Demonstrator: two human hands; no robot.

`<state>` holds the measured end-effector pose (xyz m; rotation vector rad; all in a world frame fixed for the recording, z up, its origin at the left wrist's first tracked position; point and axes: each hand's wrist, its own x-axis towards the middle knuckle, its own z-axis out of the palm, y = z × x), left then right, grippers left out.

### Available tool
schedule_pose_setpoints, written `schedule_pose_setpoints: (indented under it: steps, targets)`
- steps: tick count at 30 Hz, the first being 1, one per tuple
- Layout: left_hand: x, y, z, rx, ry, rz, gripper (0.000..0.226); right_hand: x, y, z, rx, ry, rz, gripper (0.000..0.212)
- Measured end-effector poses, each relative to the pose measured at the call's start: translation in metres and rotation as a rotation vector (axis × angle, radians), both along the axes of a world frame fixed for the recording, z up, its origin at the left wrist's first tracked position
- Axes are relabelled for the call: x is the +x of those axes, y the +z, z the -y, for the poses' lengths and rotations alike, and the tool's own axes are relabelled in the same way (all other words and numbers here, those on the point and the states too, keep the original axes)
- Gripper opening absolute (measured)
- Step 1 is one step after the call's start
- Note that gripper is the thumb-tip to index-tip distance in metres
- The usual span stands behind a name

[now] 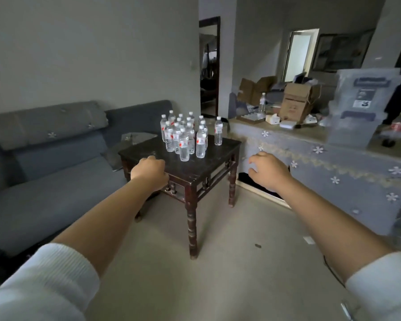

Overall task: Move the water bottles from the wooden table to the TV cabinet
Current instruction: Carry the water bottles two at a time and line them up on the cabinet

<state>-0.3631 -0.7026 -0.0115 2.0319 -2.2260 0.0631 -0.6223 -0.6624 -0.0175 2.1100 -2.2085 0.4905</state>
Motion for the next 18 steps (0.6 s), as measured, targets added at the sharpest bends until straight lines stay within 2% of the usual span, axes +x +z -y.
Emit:
schedule_pose_setpoints:
  steps: [9, 14, 18]
  targets:
    - [0.01, 0.009, 0.185, 0.027, -0.004, 0.009, 0.037, 0.009, 0.02, 0.192, -0.049, 0.017, 0.056, 0.033]
    - [-0.006, -0.003, 0.277, 0.077, -0.012, 0.006, 0.038, -0.001, 0.006, 0.285, 0.001, -0.027, 0.135, 0.033]
    - [-0.023, -0.018, 0.345, 0.093, -0.035, 0.014, 0.038, -0.009, -0.01, 0.357, 0.047, 0.006, 0.118, 0.033]
